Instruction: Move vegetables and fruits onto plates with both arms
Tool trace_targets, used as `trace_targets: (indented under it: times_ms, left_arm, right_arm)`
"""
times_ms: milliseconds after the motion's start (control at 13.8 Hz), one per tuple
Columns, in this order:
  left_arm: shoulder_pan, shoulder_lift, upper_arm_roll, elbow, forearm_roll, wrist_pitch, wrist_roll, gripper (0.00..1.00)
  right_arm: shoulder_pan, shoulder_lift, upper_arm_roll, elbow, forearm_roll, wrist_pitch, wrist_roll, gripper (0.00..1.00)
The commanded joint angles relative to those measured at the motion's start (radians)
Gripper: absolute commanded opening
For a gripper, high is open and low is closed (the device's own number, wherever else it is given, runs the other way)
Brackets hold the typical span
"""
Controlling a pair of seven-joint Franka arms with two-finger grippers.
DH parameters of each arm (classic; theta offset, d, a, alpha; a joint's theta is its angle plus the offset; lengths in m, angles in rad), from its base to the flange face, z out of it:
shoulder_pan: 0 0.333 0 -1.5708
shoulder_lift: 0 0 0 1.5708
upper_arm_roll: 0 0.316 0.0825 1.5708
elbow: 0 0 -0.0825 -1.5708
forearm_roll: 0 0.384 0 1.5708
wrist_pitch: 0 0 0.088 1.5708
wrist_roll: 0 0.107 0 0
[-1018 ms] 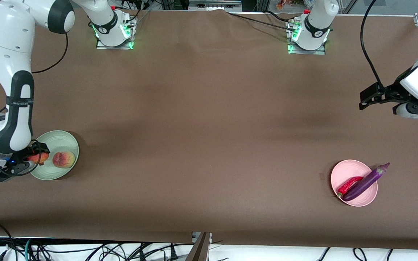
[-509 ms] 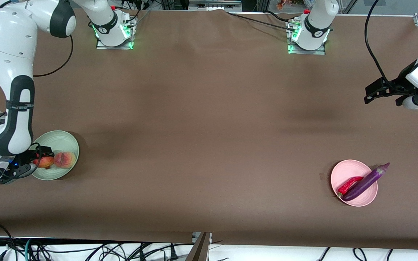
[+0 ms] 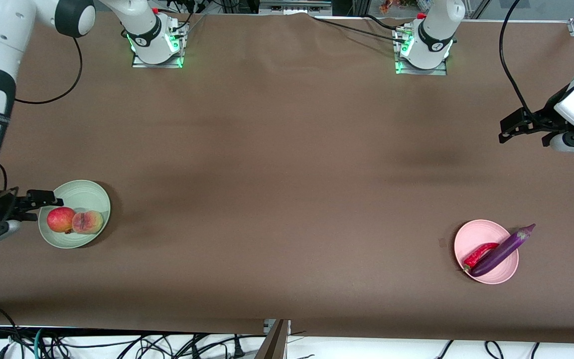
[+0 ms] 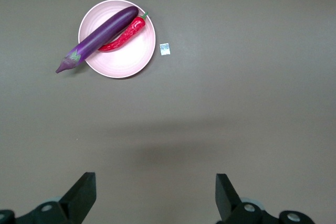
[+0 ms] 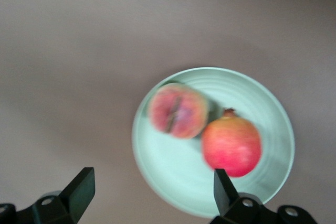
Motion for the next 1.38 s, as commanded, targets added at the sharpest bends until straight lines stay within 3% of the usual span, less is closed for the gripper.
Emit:
trace_targets:
  times_ms: [0,218,291,364,509,582,655,873,1018,1309]
  left_arm:
    - [0.010,-0.007,-0.012,0.000,0.020,-0.005,0.039,1.00]
    - [0.010,-0.007,-0.012,-0.002,0.020,-0.005,0.039,1.00]
    - [0.010,-0.007,-0.012,0.000,0.022,-0.005,0.037,1.00]
    - [0.010,-0.007,-0.012,0.000,0.020,-0.005,0.037,1.00]
    - [0.010,-0.007,-0.012,0.000,0.022,-0.005,0.037,1.00]
    - [0.010,-0.007,-0.012,0.000,0.022,-0.005,0.037,1.00]
    - [0.010,-0.007,-0.012,0.000,0.020,-0.007,0.037,1.00]
    - [0.010,-0.007,-0.012,0.000,0.020,-0.007,0.037,1.00]
    - [0.010,-0.006,-0.012,0.000,0.020,-0.005,0.037,1.00]
    - [0.010,-0.007,-0.012,0.000,0.022,-0.005,0.037,1.00]
  right_arm:
    - [0.056,-0.040,-0.008,0.062,-0.032,-0.116,0.187,1.00]
    - [0.158,-0.126,0.012,0.059,-0.136,-0.138,0.422,1.00]
    - [0.169,-0.168,0.059,0.050,-0.194,-0.140,0.526,1.00]
    - [0.155,-0.209,0.164,0.045,-0.281,-0.143,0.634,1.00]
    - [0.062,-0.356,0.420,-0.075,-0.490,-0.138,0.818,1.00]
    - [0.001,-0.437,0.540,-0.170,-0.556,-0.131,0.898,1.00]
    - [-0.038,-0.503,0.600,-0.240,-0.563,-0.131,0.933,1.00]
    - [-0.075,-0.608,0.642,-0.338,-0.563,-0.121,0.918,1.00]
    - [-0.133,-0.666,0.676,-0.340,-0.577,-0.138,0.921,1.00]
    - [-0.204,-0.745,0.679,-0.367,-0.568,-0.131,0.912,1.00]
